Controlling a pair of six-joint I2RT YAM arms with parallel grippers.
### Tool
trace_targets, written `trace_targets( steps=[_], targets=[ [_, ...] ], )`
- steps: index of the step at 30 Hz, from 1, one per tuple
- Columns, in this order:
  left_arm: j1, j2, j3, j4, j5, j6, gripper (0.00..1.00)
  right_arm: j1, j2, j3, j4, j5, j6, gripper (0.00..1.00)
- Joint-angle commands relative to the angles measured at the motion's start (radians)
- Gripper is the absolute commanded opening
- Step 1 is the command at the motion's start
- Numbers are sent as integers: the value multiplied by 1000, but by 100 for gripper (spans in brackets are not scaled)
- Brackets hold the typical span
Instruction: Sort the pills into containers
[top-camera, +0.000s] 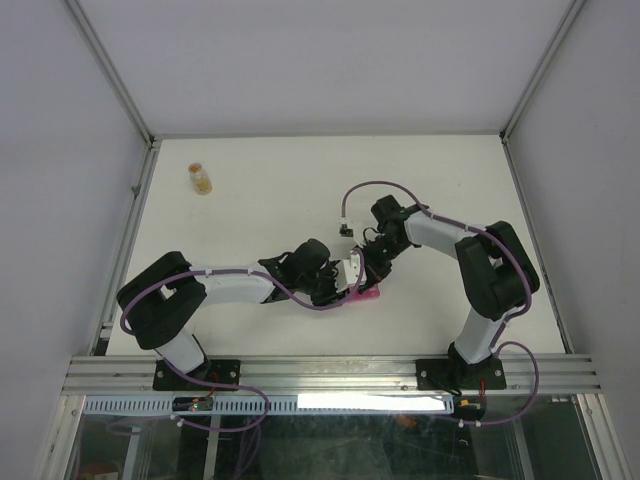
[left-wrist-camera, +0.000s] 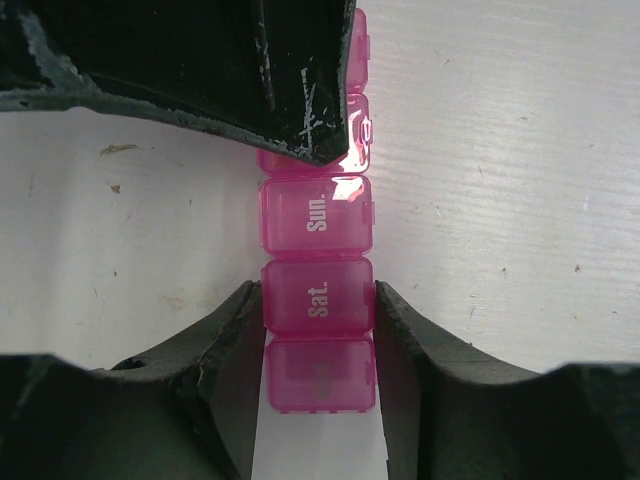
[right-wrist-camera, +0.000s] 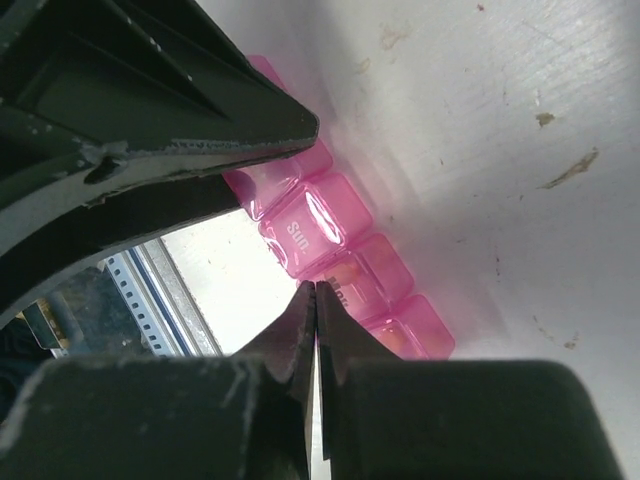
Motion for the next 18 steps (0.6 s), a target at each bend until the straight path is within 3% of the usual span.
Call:
trace_targets(
  steps=[1,8,13,18],
  targets=[
    [-11,10,24,0,19,-1,25,-18,-22,3,20,24,-60,0],
    [-10,4,24,1,5,-10,31,-77,-114,17,-58,-215,-172,0],
    [-11,-8,22,25,-23,-28,58,-99,-117,26,-82,-251,-199,0],
    [-10,-58,21,62,-22,-86,74,-118,-128,29,-88,-264,-210,0]
  ],
)
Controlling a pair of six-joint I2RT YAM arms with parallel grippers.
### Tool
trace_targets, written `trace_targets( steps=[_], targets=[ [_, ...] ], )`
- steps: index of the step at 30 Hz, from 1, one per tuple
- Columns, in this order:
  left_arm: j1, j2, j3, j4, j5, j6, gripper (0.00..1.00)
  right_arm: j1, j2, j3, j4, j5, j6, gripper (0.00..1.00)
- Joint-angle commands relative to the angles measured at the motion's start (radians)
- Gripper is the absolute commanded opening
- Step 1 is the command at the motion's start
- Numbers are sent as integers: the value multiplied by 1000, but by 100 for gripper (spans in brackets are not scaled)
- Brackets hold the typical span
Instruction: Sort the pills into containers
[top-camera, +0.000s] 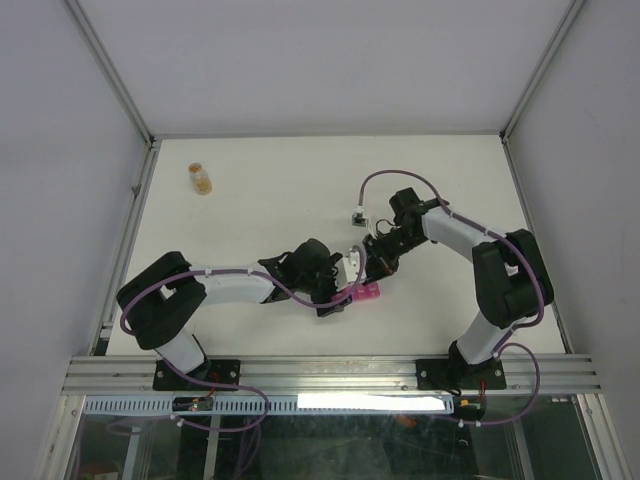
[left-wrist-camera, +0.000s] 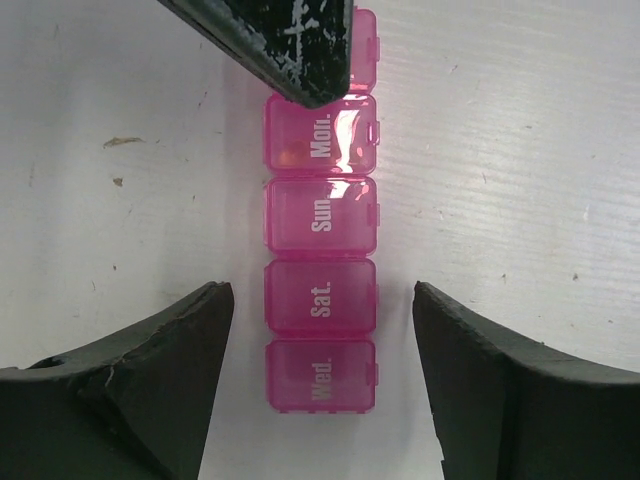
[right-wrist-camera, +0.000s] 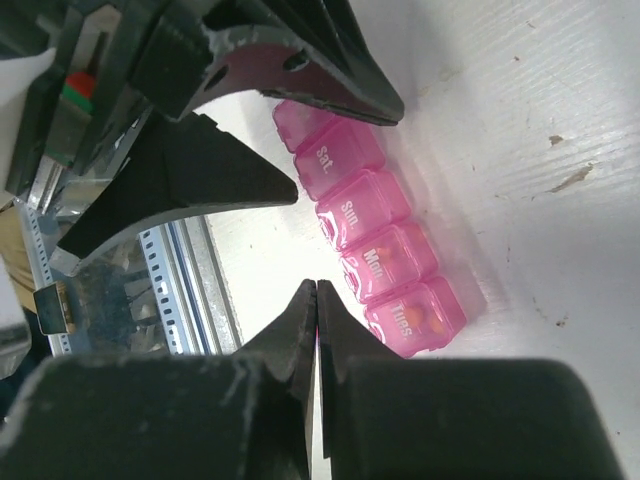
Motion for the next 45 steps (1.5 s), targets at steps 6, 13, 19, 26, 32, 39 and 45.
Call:
trace_targets(
  steps=[6,13,19,26,32,39,45],
  targets=[
    [-10,-204,-42,172,29,-173,83,-51,-79,30,-20,-92,-47,2],
    [-2,-403,-204,411,26,-401,90,-95,-144,29,-26,-125,-69,5],
    [38,-514,-347,642,4,-595,99,-149,-225,18,-22,-187,-95,8],
    [254,-549,-436,839,148,-906,99,-216,-361,-12,10,-265,-109,14],
    [372,-546,-480,939,181,-1109,99,-285,-494,-53,82,-320,-76,23],
    [425,-605,-382,710,145,-1191,99,-388,-724,-121,243,-299,22,52],
    [425,-737,-220,337,46,-1079,99,-401,-935,-189,447,-41,149,94]
  ],
)
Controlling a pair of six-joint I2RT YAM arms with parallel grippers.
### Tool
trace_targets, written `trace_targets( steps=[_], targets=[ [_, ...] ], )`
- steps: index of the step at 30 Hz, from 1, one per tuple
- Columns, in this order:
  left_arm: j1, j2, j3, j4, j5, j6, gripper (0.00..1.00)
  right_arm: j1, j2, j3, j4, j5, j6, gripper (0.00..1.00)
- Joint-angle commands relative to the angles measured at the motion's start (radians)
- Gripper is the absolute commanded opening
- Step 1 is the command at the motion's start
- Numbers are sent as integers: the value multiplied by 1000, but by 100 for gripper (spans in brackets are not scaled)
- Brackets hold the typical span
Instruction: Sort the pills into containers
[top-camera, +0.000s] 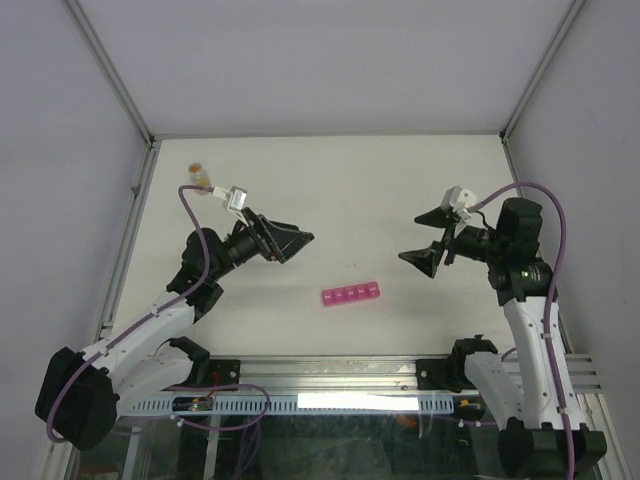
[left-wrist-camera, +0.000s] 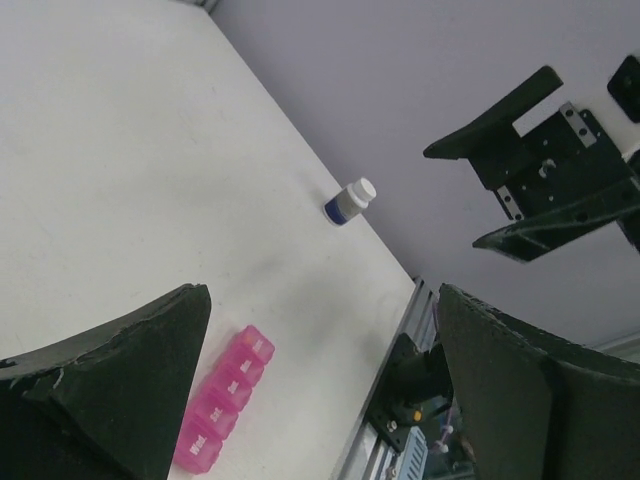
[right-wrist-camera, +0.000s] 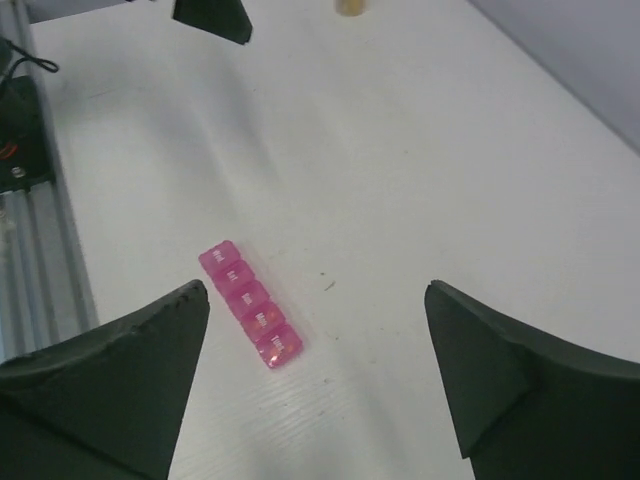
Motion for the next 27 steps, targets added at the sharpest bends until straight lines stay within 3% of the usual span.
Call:
trace_targets(
  steps=[1,3,7,17,27],
  targets=[
    [4,-116,160,-271,-82,84,99,-5,-126,-19,226,219,123,98],
    [5,-160,220,-378,-97,128,99,-6,-168,10,261,323,192,99],
    [4,-220,340,-499,-93,201,99,-5,-121,201,131,420,273,99],
    [5,-359,487,-600,-41,264,99,-5,-168,387,34,311,382,99],
    [4,-438,509,-616,-14,259,99,-5,-200,422,39,398,501,99]
  ],
)
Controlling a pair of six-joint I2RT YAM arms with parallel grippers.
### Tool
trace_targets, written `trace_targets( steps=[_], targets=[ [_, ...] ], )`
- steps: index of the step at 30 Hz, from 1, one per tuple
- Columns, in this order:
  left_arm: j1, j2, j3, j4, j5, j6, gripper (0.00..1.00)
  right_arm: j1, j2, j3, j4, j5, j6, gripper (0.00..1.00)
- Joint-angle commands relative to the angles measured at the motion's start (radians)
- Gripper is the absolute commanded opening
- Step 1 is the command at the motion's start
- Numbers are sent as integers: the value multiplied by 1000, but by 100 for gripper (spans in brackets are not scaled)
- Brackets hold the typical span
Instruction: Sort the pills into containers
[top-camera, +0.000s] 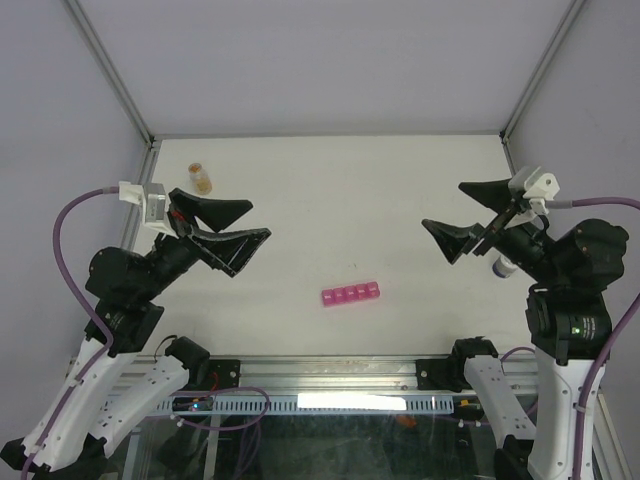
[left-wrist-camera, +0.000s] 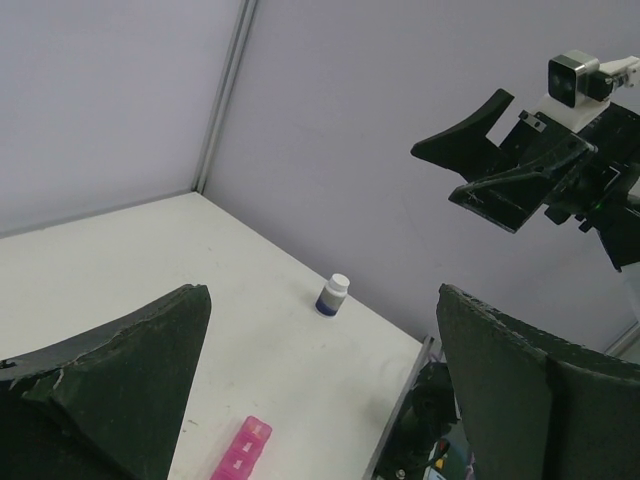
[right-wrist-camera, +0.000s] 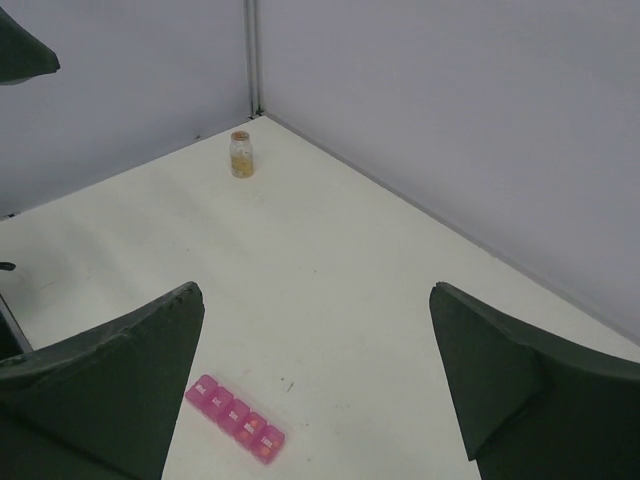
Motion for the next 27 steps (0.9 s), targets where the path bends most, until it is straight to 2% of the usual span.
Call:
trace_targets(
  steps=[1,8,27],
  targets=[
    [4,-17,41,-9,40,11,99,-3,-14,45,4,78,101,99],
    [5,-18,48,-12,58,8,99,-4,-30,87,-31,158,158,99],
    [4,-19,33,-12,89,-6,99,-4,-52,126,-87,186,95,99]
  ],
)
